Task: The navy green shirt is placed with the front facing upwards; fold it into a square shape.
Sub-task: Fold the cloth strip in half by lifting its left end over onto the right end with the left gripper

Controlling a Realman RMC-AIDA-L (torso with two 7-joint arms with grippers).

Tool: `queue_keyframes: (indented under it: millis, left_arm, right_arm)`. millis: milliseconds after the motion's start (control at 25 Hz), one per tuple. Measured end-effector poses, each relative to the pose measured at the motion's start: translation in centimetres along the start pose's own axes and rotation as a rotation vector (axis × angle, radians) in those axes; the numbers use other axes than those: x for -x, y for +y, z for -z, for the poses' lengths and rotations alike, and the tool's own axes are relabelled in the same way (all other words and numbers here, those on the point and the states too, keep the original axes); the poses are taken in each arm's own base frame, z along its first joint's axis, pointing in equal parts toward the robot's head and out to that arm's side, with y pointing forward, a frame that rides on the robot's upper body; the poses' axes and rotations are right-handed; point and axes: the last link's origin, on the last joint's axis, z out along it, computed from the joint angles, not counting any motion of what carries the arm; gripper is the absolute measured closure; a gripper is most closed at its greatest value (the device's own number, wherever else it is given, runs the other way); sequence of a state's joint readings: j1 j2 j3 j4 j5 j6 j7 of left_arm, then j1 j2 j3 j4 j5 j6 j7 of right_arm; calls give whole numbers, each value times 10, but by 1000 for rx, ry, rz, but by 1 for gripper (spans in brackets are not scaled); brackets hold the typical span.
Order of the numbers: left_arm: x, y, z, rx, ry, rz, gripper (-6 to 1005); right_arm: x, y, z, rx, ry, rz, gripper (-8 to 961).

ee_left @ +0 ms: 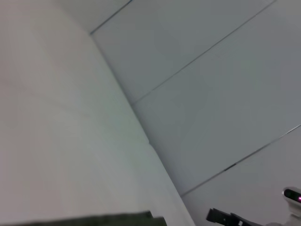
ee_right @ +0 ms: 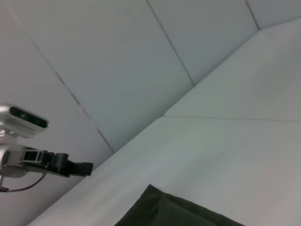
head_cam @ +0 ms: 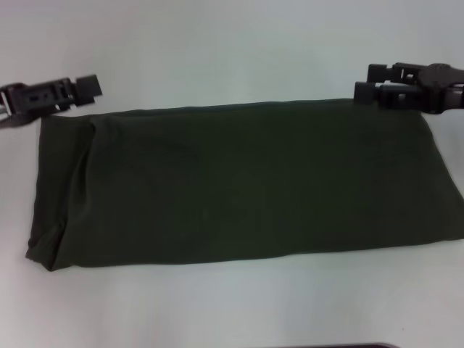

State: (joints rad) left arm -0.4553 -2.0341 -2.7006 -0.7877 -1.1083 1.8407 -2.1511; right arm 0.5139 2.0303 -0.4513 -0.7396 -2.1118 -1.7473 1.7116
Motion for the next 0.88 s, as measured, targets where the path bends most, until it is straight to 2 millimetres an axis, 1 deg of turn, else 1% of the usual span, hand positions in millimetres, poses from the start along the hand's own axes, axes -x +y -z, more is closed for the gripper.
queue_keyframes:
  millis: [80, 200, 400, 640, 880]
  left_arm:
    - [5, -1, -4, 6, -14, 46, 422]
    - [16, -5, -16, 6, -45, 162, 428]
    - [22, -14, -27, -46, -81, 254, 433]
    - [20, -19, -29, -67, -73, 279, 433]
    - [24, -25, -25, -103, -63, 296, 432]
  right_arm:
    - [-4, 2, -2, 5, -1, 18, 40]
    - [-10, 2, -5, 7, 14, 10, 26]
    - [-17, 2, -2, 0, 19, -8, 26]
    - [-18, 1, 0, -13, 13, -42, 26]
    - [-18, 1, -1, -11, 8, -96, 26]
